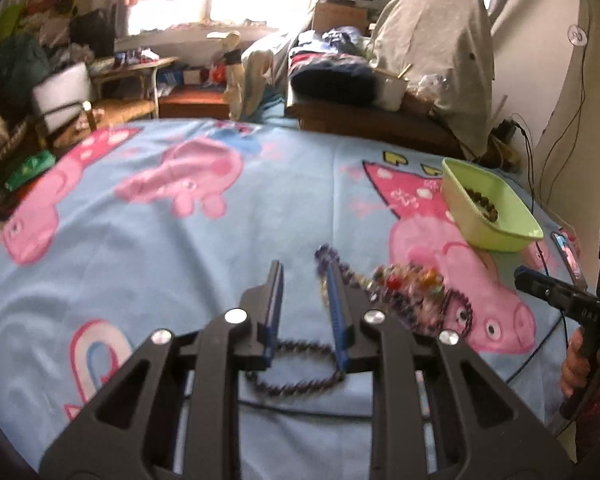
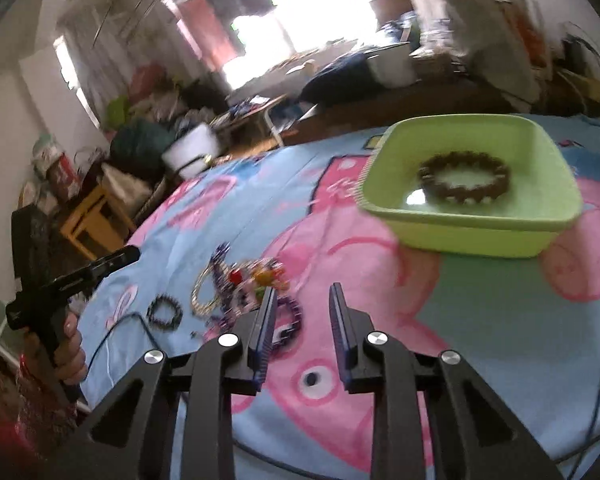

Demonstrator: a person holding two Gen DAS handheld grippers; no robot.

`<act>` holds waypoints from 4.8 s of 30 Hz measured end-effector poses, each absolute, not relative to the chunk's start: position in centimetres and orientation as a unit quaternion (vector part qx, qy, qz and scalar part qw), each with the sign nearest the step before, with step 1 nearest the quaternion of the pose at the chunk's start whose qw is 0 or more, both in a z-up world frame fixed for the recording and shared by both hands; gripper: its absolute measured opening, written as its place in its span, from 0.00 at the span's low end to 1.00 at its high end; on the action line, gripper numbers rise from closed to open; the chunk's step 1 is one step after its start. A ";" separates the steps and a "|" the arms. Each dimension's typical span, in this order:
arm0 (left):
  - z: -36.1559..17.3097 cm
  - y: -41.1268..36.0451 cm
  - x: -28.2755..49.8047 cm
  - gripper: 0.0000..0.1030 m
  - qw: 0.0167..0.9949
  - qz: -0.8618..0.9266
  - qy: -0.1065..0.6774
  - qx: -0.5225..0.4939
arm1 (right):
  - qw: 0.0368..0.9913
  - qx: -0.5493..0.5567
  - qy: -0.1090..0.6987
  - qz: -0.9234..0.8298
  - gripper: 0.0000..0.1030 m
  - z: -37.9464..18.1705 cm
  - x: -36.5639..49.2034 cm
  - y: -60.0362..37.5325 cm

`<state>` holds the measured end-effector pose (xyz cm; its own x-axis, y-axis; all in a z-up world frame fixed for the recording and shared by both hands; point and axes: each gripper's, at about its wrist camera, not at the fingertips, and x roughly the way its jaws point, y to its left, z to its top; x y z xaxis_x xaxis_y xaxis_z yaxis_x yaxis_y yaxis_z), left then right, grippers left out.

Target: Organize jewelry

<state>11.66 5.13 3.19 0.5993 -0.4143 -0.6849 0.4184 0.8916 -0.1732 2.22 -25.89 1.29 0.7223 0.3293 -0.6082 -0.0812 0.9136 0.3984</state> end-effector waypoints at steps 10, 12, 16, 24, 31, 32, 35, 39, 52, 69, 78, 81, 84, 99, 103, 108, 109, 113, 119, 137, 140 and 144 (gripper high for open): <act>1.2 3.8 10.9 0.28 0.883 -0.269 0.385 0.015 | 0.902 0.052 0.406 0.134 0.00 1.4 8.5 -20.4; 0.9 3.5 10.8 0.29 0.881 -0.274 0.386 0.017 | 0.893 -0.012 0.426 0.145 0.05 1.1 10.2 -18.4; 0.5 3.1 10.6 0.30 0.879 -0.280 0.385 0.024 | 0.867 -0.090 0.466 0.148 0.14 -0.4 13.0 -16.2; 1.0 3.3 10.4 0.32 0.883 -0.277 0.379 0.023 | 0.854 -0.051 0.481 0.190 0.00 -0.7 15.0 -16.2; 2.9 0.7 9.4 0.53 0.880 -0.308 0.361 0.034 | 0.889 0.070 0.398 0.215 0.00 6.2 11.0 -19.4; 3.4 0.0 9.1 0.57 0.880 -0.315 0.354 0.037 | 0.893 0.072 0.388 0.216 0.00 7.0 10.6 -19.5; 5.1 -2.6 8.1 0.62 0.881 -0.339 0.327 0.050 | 0.905 0.077 0.355 0.221 0.00 9.9 8.7 -20.1; 7.0 -6.2 7.2 0.62 0.877 -0.367 0.302 0.065 | 0.919 0.083 0.312 0.225 0.00 13.6 6.3 -21.5; 13.3 -16.1 8.3 0.04 0.856 -0.434 0.261 0.103 | 0.963 0.101 0.202 0.145 0.00 22.2 2.6 -30.8; 9.6 -26.0 14.1 0.04 0.848 -0.401 0.321 0.133 | 0.935 0.180 0.301 0.050 0.00 11.0 7.9 -40.5; 5.8 -25.7 16.2 0.49 0.835 -0.357 0.393 0.144 | 0.898 0.268 0.344 0.050 0.00 5.8 9.4 -42.4; 7.0 -24.1 16.0 0.55 0.845 -0.351 0.380 0.134 | 0.901 0.271 0.335 0.049 0.14 6.6 8.6 -42.0; 8.4 -21.9 15.6 0.55 0.854 -0.348 0.367 0.121 | 0.908 0.266 0.319 0.058 0.14 8.1 7.4 -41.0; 7.6 -0.1 10.7 0.54 0.892 -0.269 0.351 0.090 | 0.885 0.094 0.425 0.167 0.01 2.3 4.8 -25.6; 5.3 3.2 9.9 0.40 0.890 -0.259 0.368 0.076 | 0.876 0.057 0.440 0.189 0.00 1.3 4.9 -21.5; 3.1 4.0 10.1 0.39 0.877 -0.270 0.393 0.060 | 0.869 0.023 0.445 0.213 0.00 1.3 5.6 -17.3; 2.8 3.9 10.1 0.39 0.873 -0.277 0.397 0.059 | 0.867 0.021 0.448 0.219 0.00 1.1 5.6 -16.8; 2.0 3.2 9.6 0.39 0.869 -0.287 0.396 0.070 | 0.862 0.004 0.443 0.246 0.00 0.4 4.6 -15.0; 0.6 2.7 7.5 0.40 0.852 -0.333 0.396 0.078 | 0.858 -0.038 0.454 0.237 0.00 -2.1 3.4 -14.2; -2.4 -2.3 4.6 0.04 0.810 -0.385 0.430 0.105 | 0.889 0.024 0.422 0.175 0.14 -1.9 -0.5 -20.0; 0.4 0.6 4.1 0.04 0.804 -0.417 0.421 0.045 | 0.891 0.023 0.415 0.182 0.14 -1.4 -0.8 -19.5; 5.9 3.8 2.8 0.04 0.825 -0.432 0.365 0.015 | 0.895 -0.006 0.374 0.242 0.17 0.3 -2.0 -17.4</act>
<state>2.81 3.78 5.92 0.3608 -0.7013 -0.6149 0.7227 0.6269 -0.2909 -2.02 -17.38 0.32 0.6036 0.4278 -0.6728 -0.4372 0.8833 0.1694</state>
